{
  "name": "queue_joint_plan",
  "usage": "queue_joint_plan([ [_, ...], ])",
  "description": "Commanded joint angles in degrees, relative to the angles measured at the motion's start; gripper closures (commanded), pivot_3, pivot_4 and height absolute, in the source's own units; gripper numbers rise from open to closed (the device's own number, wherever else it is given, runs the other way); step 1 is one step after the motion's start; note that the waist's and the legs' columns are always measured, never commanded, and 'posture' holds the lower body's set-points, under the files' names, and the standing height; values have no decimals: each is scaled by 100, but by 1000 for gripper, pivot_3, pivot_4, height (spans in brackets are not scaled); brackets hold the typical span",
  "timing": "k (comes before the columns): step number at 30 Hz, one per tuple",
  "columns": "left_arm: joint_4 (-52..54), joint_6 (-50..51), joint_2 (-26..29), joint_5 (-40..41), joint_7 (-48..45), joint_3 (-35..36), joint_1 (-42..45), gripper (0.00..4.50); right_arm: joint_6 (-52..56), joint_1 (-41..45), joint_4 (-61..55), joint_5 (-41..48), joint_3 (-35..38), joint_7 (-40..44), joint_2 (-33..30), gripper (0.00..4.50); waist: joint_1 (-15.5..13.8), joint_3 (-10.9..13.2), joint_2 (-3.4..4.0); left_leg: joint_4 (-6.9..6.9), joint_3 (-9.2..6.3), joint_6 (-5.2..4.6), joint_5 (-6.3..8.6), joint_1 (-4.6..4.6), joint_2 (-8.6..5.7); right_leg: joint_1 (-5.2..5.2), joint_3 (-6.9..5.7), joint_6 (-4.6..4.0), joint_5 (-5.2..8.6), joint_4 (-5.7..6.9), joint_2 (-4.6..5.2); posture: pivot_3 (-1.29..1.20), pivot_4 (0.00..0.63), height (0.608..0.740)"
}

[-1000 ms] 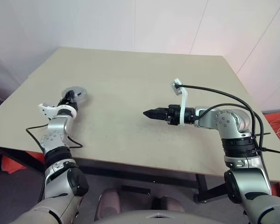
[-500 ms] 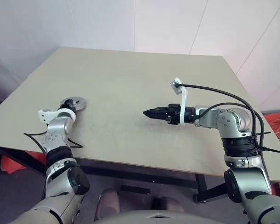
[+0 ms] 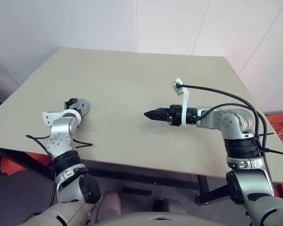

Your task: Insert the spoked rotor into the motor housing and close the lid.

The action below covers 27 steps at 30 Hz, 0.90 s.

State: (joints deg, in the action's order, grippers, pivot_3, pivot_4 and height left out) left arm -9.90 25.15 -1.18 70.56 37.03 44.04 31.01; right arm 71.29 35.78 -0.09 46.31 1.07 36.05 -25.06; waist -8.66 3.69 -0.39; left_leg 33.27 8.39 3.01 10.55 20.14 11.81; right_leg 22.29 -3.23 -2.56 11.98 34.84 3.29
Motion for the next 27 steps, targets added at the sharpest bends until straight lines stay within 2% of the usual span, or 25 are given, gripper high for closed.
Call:
queue_joint_plan([
  [1, 527, 167, -120, 61, 587, -242, -208, 10, -25, 84, -257, 53, 147, 26, -33, 0, -1, 0, 0, 0, 0, 0, 0, 0, 0, -1, 0, 0, 0, 0, 0, 0, 0, 740],
  [4, 812, 411, -105, -107, 736, -563, -494, 10, -58, 86, -235, 22, 127, 55, -57, 0, -1, -1, 0, 0, 0, 0, 0, -4, 0, -11, 0, 2, 2, -1, 1, 0, 0, 740],
  [7, 1082, 972, 315, -715, 263, -1357, -870, 10, -322, -5, -239, -138, 29, 189, -140, 0, -1, -4, 2, 0, 1, 0, 0, -7, 0, -13, 0, -3, 7, -2, 1, 0, 0, 740],
  [10, 1257, 1228, 1128, -1689, -873, -2405, -1154, 10, -826, -174, -287, -322, 11, 397, -164, 0, -1, -5, 1, 0, 1, -1, 0, -12, 1, -9, 0, 1, 7, -4, 0, 0, 0, 740],
  [13, 1287, 1399, 2001, -2631, -1941, -3443, -1308, 10, -1789, -489, -285, -784, -96, 674, -229, 0, -4, -5, 1, 0, 0, 0, 0, -5, 5, 4, -3, 15, -1, -5, -1, 0, 0, 740],
  [14, 1275, 1109, 2411, -3217, -2545, -3974, -1367, 10, -2121, -609, -255, -911, -89, 765, -221, 0, -12, -5, 1, -1, 1, 0, 0, -4, 4, 6, -2, 15, -1, -5, 1, 0, 0, 740],
  [16, 1251, 429, 2874, -3958, -3554, -4577, -1455, 10, -2590, -799, -187, -1161, -159, 926, -268, 0, -18, -5, 3, -4, 0, -1, 0, 0, 5, 9, -2, 13, 1, -7, 1, 0, 0, 740],
  [21, 984, -723, 3115, -4594, -4982, -4668, -1496, 10, -3444, -1133, -22, -1844, -463, 1186, -396, 0, 14, -4, 4, -2, 3, -1, 0, -2, 3, 6, 2, -3, 9, -8, 8, 0, 0, 740],
  [27, 955, -1112, 3260, -4582, -6545, -4572, -1590, 10, -4127, -1333, 298, -2252, -555, 1436, -385, 0, 92, -7, 15, -4, 8, -2, 1, -13, 4, 3, 4, -12, 7, -1, 5, 0, 0, 740],
])
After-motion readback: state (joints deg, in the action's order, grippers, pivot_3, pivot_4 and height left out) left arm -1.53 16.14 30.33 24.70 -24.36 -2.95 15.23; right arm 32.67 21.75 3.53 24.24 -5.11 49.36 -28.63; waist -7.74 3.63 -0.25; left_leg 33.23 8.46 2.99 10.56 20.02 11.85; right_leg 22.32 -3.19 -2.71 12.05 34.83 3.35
